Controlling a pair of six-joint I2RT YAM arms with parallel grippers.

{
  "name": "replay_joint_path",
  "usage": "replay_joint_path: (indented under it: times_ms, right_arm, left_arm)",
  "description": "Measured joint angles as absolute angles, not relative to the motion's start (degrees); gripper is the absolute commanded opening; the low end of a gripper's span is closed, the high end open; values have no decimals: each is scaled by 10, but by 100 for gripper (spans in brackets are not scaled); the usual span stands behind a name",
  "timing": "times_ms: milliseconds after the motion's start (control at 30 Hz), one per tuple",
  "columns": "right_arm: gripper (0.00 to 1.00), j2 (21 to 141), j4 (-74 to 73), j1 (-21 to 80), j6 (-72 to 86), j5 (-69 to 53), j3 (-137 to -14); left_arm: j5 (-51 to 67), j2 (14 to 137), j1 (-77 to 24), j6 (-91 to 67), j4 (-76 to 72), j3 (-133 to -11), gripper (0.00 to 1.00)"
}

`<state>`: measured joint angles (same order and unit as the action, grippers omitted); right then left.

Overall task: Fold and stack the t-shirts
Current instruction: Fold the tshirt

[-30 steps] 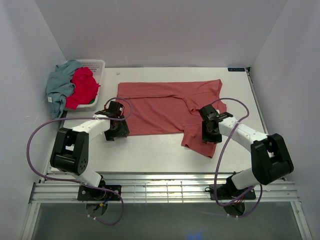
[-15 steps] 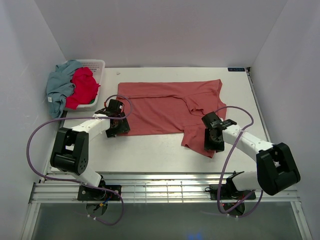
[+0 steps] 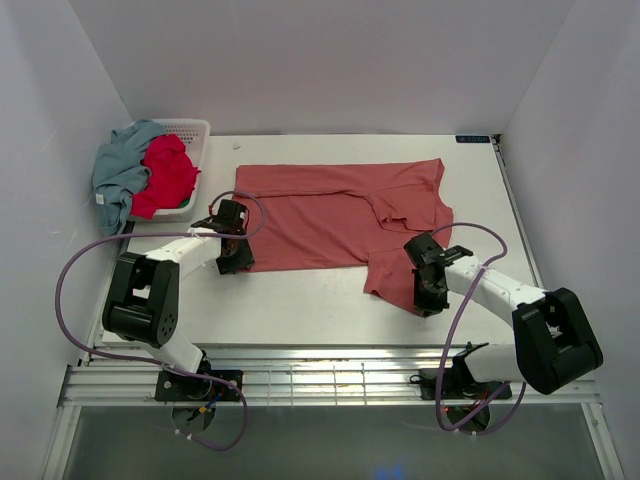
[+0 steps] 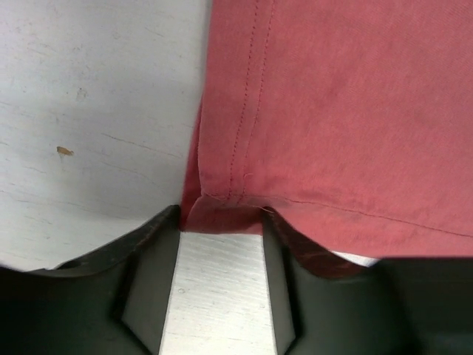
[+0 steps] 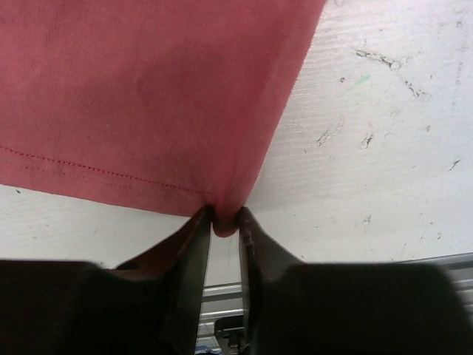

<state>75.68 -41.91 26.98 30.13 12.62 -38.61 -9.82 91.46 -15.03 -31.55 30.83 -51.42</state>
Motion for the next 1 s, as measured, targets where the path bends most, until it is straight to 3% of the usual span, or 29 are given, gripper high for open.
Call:
replay_joint_path:
  times_ms: [133, 300, 400, 667, 1000]
  right_arm:
    - [8, 754, -417, 272, 306, 120, -383]
    - [8, 746, -416, 275, 309, 118, -379]
    - [8, 743, -419, 275, 310, 119, -381]
    - [8, 759, -443, 275, 285, 161, -495]
    - [8, 923, -401, 262, 212, 231, -671]
  left_arm:
    - [-100, 915, -150, -317, 308, -514, 33]
    - [-100, 915, -150, -318, 308, -512, 11]
    - [-100, 914, -151, -317, 308, -512, 2]
    - [-106, 901, -151, -325, 313, -524, 0]
    - [-116, 962, -151, -321, 272, -663, 0]
